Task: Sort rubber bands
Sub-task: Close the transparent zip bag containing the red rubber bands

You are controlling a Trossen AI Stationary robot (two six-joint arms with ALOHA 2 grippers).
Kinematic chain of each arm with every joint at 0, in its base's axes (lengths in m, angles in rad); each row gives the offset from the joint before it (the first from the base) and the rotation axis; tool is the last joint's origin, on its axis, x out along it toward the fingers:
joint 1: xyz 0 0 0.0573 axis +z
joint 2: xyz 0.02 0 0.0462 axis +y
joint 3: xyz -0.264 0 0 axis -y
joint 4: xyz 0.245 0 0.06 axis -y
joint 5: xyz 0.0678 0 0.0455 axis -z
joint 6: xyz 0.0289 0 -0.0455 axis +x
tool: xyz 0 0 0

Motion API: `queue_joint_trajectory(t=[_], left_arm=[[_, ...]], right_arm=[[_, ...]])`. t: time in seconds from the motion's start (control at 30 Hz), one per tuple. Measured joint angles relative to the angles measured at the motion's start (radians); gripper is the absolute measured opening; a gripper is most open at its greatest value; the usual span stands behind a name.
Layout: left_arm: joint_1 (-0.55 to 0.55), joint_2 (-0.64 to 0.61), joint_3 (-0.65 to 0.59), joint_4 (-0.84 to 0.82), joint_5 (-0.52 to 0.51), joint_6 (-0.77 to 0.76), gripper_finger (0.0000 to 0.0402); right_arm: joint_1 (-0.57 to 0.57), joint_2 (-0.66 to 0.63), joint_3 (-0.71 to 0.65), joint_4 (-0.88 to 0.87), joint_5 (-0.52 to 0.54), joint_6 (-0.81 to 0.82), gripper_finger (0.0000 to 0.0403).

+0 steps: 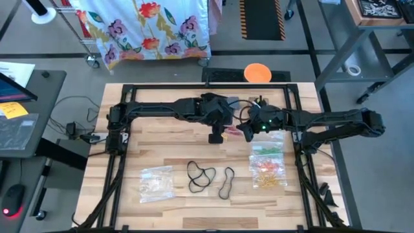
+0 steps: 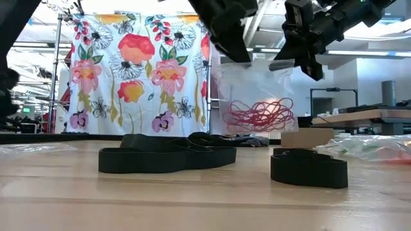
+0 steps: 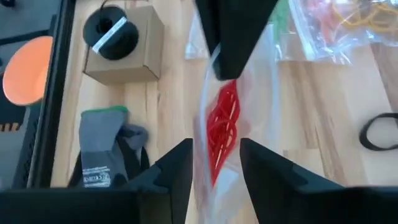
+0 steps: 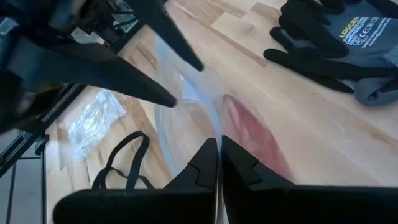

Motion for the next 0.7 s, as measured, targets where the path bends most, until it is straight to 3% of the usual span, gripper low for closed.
queue_joint_trajectory(t=[0.1, 0.23, 0.33, 0.47, 0.53, 0.63, 0.7], left_arm=[[-0.010, -0.001, 0.036, -0.051, -0.048, 0.019, 0.0132], [-0.011, -0.003, 0.078, -0.165, -0.194, 0.032, 0.0132], [-0.008, -0.018, 0.082, -0.316, -0.261, -0.010, 0.0132], [-0.008, -0.048, 0.055, -0.548, -0.207, -0.095, 0.0132], [-0.016, -0.078, 0.008, -0.584, -0.172, -0.131, 0.0132], [-0.036, -0.166, -0.115, -0.540, -0.134, -0.152, 0.0132], [-0.049, -0.261, -0.247, -0.405, -0.104, -0.148, 0.0132]], right_arm=[[0.000, 0.000, 0.000, -0.003, 0.000, 0.000, 0.0011], [-0.001, 0.000, 0.000, -0.017, 0.000, -0.027, 0.0011], [-0.001, -0.001, 0.000, -0.026, 0.000, -0.031, 0.0011], [-0.007, -0.026, 0.000, -0.048, 0.000, -0.042, 0.0011], [-0.017, -0.052, 0.000, -0.068, -0.001, -0.058, 0.0011], [-0.031, -0.114, 0.000, -0.120, 0.003, -0.076, 0.0011], [-0.035, -0.164, 0.000, -0.167, 0.004, -0.080, 0.0011]])
